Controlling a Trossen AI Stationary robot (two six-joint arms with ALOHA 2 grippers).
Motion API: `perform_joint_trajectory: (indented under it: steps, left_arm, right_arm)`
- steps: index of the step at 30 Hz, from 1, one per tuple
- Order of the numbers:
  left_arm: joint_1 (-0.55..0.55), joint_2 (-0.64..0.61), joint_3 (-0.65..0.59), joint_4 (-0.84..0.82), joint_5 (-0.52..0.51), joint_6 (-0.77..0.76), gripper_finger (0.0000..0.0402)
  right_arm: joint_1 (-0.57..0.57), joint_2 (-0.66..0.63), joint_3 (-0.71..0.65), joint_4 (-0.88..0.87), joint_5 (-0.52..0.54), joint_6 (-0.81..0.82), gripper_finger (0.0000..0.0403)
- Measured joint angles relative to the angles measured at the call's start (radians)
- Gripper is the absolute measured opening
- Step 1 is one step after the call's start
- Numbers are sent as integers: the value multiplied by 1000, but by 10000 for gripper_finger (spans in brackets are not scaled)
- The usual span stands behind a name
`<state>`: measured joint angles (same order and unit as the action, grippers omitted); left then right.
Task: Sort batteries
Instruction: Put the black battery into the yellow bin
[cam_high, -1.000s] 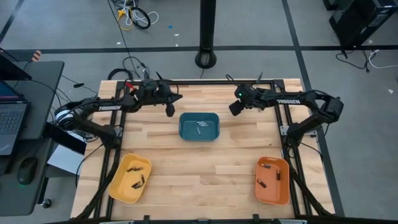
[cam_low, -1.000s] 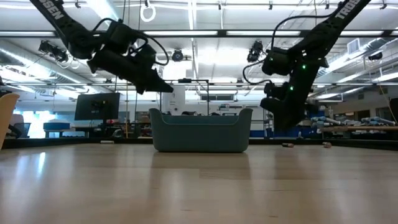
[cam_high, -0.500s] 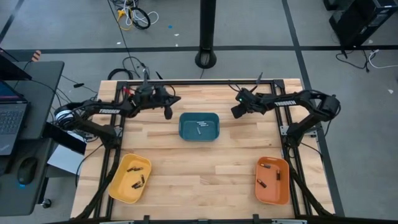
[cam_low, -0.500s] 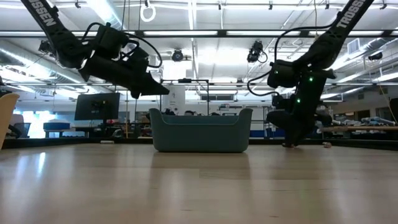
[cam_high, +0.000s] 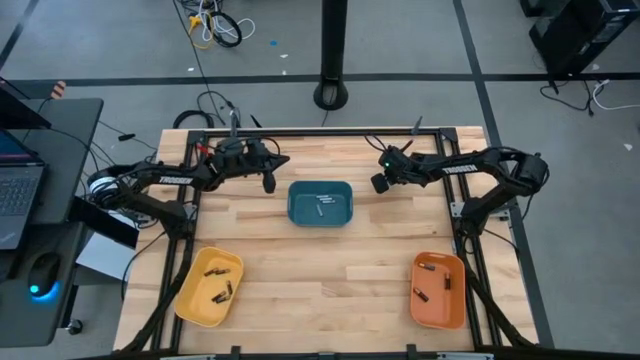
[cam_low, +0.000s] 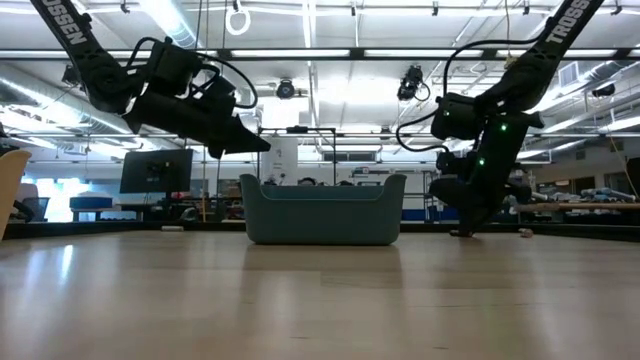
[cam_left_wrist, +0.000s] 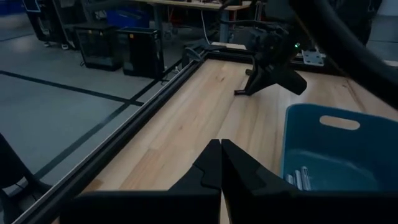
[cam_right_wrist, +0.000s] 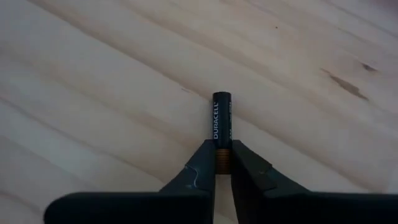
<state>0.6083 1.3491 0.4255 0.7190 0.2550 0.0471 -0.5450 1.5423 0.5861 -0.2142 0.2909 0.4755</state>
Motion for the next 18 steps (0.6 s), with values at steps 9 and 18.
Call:
perform_joint_trajectory:
  steps: [9, 18]
  left_arm:
    - [-2, 0, 0, 25, 19, -7, 6]
    - [-2, 0, 0, 51, 34, -37, 6]
  right_arm:
    - [29, -81, -9, -34, -71, -27, 39]
    - [61, -188, -6, -4, -79, -56, 40]
